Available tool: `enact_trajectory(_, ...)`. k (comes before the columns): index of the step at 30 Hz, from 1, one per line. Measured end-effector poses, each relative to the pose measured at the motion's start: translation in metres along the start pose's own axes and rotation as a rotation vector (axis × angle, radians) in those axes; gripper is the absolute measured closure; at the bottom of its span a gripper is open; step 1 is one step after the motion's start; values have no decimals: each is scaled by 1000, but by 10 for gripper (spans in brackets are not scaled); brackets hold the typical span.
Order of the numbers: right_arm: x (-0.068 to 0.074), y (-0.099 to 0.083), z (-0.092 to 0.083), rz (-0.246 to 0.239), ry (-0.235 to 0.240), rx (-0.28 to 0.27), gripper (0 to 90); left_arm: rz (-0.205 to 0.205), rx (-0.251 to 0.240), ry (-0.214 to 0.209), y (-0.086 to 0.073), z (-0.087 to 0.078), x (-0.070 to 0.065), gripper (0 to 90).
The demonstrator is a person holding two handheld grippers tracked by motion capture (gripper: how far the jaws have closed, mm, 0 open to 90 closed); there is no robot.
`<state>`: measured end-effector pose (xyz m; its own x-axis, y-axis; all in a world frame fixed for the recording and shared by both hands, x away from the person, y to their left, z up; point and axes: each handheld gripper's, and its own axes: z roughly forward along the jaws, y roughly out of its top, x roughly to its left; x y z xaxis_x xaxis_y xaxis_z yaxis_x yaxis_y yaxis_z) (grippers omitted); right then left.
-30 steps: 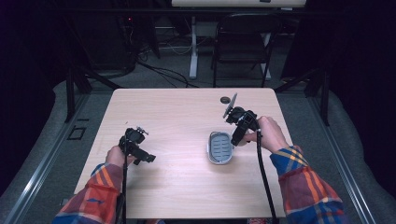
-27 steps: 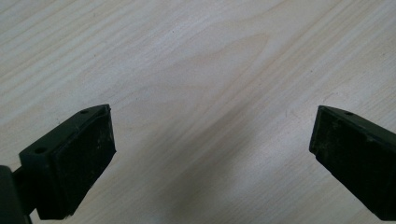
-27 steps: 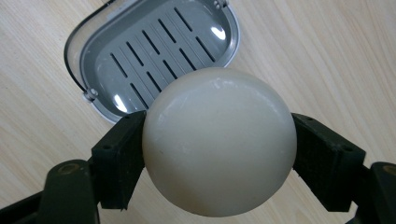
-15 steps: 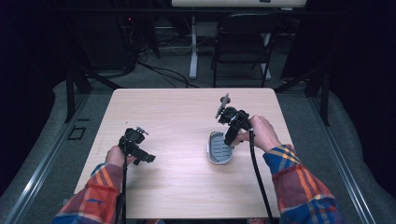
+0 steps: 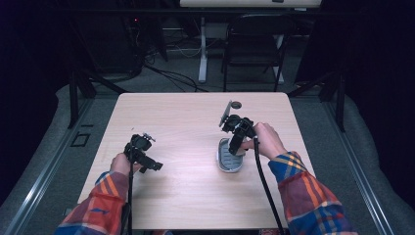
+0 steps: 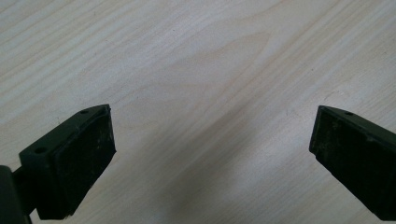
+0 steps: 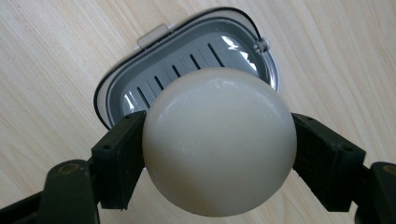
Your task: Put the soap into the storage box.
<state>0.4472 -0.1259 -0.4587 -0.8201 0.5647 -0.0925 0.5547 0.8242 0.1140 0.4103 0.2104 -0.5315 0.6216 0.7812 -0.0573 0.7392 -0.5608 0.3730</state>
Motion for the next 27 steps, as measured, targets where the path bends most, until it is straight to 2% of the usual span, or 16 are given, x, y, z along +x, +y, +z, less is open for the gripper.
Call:
enact_trajectory(13, 6, 11, 17, -15, 30, 8, 230, 0, 0, -2, 0, 0, 0, 0)
enact_trajectory(17, 7, 13, 22, -28, 31, 28, 230, 5, 1, -2, 0, 0, 0, 0)
enact_trajectory(20, 8, 13, 25, -17, 34, 18, 230, 4, 2, -4, 0, 0, 0, 0)
enact_trajectory(27, 9, 14, 31, -35, 35, 34, 230, 6, 5, -4, 0, 0, 0, 0)
